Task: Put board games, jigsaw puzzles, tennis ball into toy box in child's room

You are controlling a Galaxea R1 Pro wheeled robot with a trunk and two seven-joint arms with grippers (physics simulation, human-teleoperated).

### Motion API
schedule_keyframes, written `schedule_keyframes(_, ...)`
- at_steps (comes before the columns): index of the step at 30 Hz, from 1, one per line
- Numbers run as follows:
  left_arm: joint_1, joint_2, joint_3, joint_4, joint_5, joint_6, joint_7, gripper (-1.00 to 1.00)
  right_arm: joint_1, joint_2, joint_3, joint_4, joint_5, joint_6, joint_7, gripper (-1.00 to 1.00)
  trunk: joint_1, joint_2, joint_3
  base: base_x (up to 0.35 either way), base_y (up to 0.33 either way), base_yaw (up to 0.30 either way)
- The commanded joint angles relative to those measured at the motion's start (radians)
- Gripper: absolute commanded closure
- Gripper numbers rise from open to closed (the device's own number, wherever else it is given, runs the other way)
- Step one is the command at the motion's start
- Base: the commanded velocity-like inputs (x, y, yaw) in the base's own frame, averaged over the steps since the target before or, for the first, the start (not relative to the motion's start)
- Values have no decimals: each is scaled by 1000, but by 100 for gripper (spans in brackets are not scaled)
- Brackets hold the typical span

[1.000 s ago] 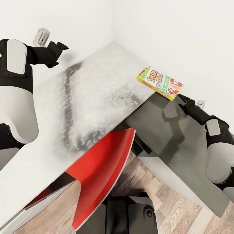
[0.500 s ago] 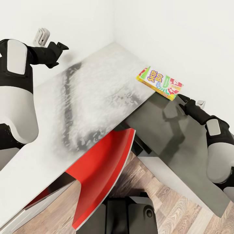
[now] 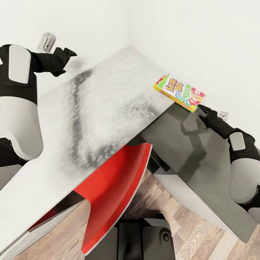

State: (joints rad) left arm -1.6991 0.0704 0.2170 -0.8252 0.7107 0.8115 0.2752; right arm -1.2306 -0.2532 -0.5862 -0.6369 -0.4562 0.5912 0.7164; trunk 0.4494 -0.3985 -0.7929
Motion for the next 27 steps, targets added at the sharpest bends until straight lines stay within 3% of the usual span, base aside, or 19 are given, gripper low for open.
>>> schedule_keyframes(1, -1, 0, 1, 0, 10, 3, 9, -100, -1, 0, -3, 0, -4, 7, 1, -100, 1, -2, -1, 0, 0, 151)
schedule_keyframes(11, 3, -1, 1, -1, 10, 3, 8, -100, -1, 0, -3, -4, -4, 7, 1, -100, 1, -2, -1, 0, 0, 132)
schedule_keyframes(27, 18, 0, 1, -7, 10, 3, 7, -100, -6, -9, -3, -8, -4, 7, 1, -100, 1, -2, -1, 0, 0, 26)
